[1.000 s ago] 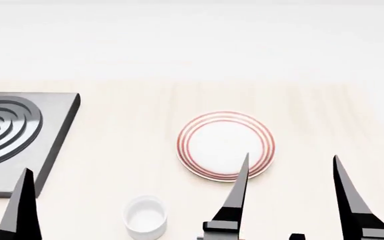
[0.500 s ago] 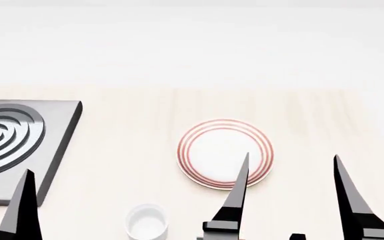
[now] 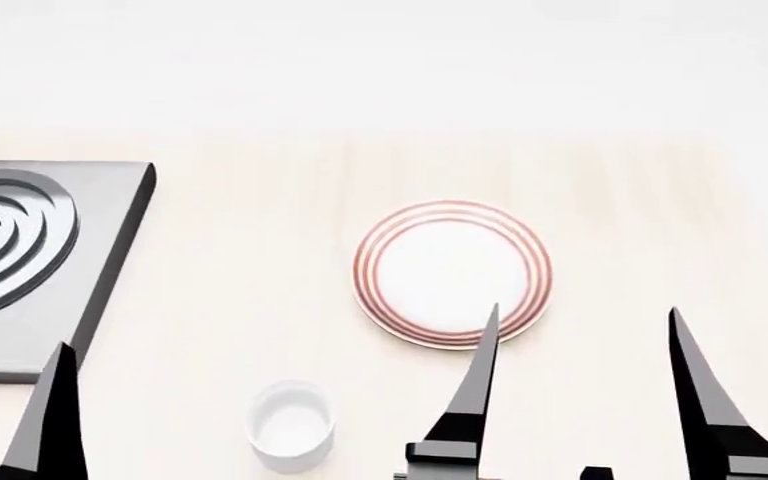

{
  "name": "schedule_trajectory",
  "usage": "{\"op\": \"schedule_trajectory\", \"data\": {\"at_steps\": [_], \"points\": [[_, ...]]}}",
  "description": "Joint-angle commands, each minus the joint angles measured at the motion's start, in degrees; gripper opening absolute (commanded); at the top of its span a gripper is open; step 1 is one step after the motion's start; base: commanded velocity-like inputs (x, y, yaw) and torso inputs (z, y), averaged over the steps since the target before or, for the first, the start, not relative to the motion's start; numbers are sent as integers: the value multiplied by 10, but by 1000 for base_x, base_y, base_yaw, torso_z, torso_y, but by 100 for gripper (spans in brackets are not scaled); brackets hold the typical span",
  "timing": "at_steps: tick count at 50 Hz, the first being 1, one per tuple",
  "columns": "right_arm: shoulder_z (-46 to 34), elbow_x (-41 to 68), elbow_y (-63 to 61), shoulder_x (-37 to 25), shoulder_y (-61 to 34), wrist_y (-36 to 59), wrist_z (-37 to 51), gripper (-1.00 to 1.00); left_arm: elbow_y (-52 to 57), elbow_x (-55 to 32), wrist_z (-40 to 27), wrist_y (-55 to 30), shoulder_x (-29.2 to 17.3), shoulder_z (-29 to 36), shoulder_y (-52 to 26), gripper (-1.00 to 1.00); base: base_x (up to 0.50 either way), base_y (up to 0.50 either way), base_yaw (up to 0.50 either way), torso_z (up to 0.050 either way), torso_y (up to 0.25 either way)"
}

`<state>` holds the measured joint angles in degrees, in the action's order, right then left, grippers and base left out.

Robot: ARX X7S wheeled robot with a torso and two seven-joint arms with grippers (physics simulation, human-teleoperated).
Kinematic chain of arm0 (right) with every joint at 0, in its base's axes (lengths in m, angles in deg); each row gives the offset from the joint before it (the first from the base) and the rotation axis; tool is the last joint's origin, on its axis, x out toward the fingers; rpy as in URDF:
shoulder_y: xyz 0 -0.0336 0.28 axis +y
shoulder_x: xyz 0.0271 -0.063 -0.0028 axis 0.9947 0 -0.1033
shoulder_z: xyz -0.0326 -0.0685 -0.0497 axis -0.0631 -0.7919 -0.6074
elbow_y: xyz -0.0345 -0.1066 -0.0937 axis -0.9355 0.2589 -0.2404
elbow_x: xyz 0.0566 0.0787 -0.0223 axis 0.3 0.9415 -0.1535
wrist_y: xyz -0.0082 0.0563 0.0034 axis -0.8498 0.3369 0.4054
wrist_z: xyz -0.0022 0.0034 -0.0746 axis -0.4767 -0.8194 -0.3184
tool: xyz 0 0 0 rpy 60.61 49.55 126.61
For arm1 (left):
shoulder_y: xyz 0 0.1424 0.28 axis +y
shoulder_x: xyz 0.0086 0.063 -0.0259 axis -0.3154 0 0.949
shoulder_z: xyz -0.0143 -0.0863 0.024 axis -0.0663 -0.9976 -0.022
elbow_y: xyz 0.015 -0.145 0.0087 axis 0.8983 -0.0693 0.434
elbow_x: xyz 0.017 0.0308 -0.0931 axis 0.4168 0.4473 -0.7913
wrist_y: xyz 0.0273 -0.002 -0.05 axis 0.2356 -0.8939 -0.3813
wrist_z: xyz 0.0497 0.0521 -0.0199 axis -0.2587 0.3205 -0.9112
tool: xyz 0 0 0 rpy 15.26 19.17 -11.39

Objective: Pick the akita bowl on the cookies box and place it on the plate.

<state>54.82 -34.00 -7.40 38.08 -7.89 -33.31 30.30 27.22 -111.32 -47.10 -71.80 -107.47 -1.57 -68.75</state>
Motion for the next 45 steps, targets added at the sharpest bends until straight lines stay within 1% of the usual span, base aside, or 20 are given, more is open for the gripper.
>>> {"op": "schedule_trajectory", "data": {"at_steps": [1, 41, 45], "points": [[-3, 3, -2, -5, -2, 2, 5, 100, 0, -5, -5, 2, -10, 6, -1, 100, 0, 0, 0, 44, -166], [-10, 16, -7, -19, -5, 7, 18, 100, -4, -22, -20, 30, -28, 13, 2, 100, 0, 0, 0, 44, -168], [-10, 21, -7, -18, -5, 12, 20, 100, -7, -30, -19, 36, -28, 10, 4, 100, 0, 0, 0, 0, 0]]}}
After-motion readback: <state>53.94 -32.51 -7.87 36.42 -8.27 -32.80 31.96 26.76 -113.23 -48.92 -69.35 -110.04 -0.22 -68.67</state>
